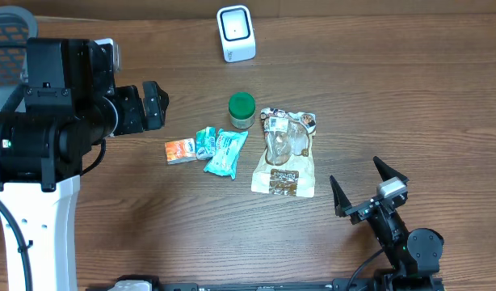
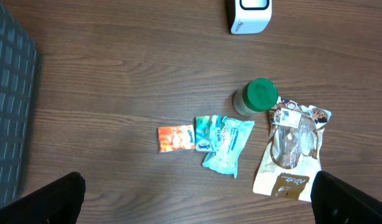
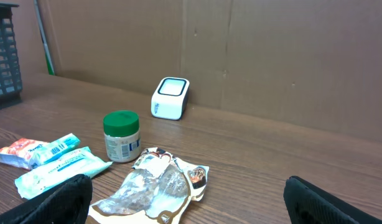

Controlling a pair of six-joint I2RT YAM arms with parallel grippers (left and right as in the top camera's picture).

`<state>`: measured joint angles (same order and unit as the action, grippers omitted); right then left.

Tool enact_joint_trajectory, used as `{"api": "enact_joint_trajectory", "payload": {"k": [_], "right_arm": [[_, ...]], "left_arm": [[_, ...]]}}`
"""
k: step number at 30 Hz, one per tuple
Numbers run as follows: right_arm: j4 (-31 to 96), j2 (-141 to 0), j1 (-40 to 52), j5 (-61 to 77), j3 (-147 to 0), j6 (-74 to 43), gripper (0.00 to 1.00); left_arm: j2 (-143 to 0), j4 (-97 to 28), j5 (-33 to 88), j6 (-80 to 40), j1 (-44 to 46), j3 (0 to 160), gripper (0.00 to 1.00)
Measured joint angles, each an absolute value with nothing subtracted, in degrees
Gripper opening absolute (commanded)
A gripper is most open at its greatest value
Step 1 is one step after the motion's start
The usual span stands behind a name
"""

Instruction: Scan the item barcode

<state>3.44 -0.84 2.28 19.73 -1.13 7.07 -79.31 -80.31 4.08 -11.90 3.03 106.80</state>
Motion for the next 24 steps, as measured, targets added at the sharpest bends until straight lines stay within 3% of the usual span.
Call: {"api": "enact_joint_trajectory", "payload": {"k": [24], "right_arm": [[3.5, -0.8, 2.3, 19.7, -1.1, 7.0, 1.0]], "left_arm": [[-79.3, -81.5, 4.1, -11.9, 3.0, 106.8, 1.0]]}}
